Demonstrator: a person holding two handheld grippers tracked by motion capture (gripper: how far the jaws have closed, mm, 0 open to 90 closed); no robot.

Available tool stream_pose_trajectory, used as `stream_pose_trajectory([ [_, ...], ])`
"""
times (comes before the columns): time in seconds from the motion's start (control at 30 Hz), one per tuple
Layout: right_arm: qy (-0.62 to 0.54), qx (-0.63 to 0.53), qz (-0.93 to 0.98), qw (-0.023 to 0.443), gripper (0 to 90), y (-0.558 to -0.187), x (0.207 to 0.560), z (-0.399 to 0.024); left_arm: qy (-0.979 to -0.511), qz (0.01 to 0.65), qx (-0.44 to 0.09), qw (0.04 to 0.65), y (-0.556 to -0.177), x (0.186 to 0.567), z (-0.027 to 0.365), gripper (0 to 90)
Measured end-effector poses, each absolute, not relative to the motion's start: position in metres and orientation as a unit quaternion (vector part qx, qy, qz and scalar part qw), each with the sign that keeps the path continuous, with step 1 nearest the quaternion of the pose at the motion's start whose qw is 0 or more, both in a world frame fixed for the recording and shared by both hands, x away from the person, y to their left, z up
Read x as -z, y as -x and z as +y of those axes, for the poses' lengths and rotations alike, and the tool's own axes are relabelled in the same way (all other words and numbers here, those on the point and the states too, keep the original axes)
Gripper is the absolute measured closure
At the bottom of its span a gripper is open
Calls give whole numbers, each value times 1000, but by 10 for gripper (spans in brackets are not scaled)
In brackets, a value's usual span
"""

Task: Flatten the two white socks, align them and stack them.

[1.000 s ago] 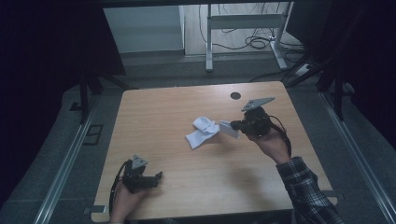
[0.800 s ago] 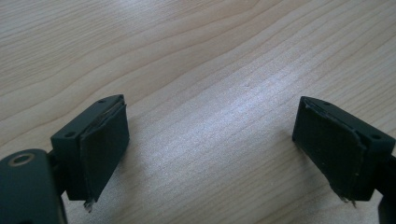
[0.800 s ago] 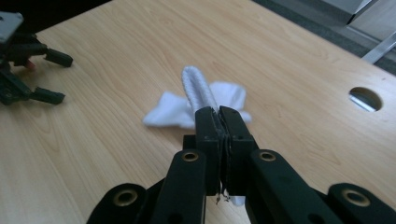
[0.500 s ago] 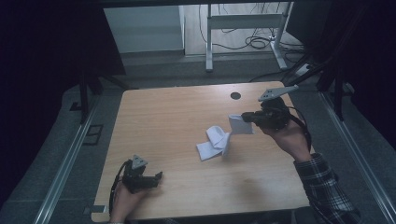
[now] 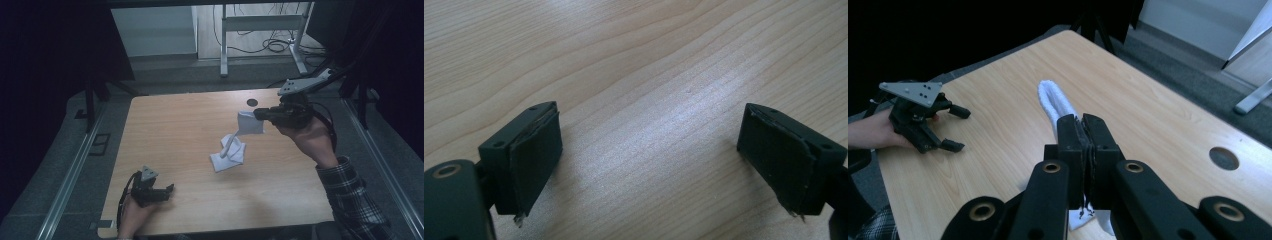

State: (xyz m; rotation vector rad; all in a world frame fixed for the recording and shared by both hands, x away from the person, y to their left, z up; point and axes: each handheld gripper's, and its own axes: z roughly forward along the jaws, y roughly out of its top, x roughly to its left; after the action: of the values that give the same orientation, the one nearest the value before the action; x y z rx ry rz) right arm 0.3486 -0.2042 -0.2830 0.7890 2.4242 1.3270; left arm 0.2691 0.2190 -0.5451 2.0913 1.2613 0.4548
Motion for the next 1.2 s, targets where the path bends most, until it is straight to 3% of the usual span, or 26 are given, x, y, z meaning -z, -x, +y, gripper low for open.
stream_pose_trajectory([
  [0.17,-284,-449,838,122,861,-353,308,-213,-796,480,-174,323,-269,545,219,110],
  [0.23,-300,-435,843,100,860,-358,347,-224,-796,480,-174,323,-269,545,219,111],
  [0.3,-305,-430,844,96,859,-359,357,-227,-796,480,-174,324,-269,545,219,110],
  [0.37,-319,-413,849,79,857,-361,393,-238,-798,479,-174,321,-269,545,219,108],
  [0.7,-340,-369,864,44,819,-343,465,-276,-798,483,-171,317,-268,544,218,103],
  [0.93,-352,-347,868,43,727,-327,484,-301,-797,489,-169,311,-269,543,216,105],
  [1.2,-367,-371,851,58,736,-323,471,-315,-814,469,-161,303,-269,536,201,202],
])
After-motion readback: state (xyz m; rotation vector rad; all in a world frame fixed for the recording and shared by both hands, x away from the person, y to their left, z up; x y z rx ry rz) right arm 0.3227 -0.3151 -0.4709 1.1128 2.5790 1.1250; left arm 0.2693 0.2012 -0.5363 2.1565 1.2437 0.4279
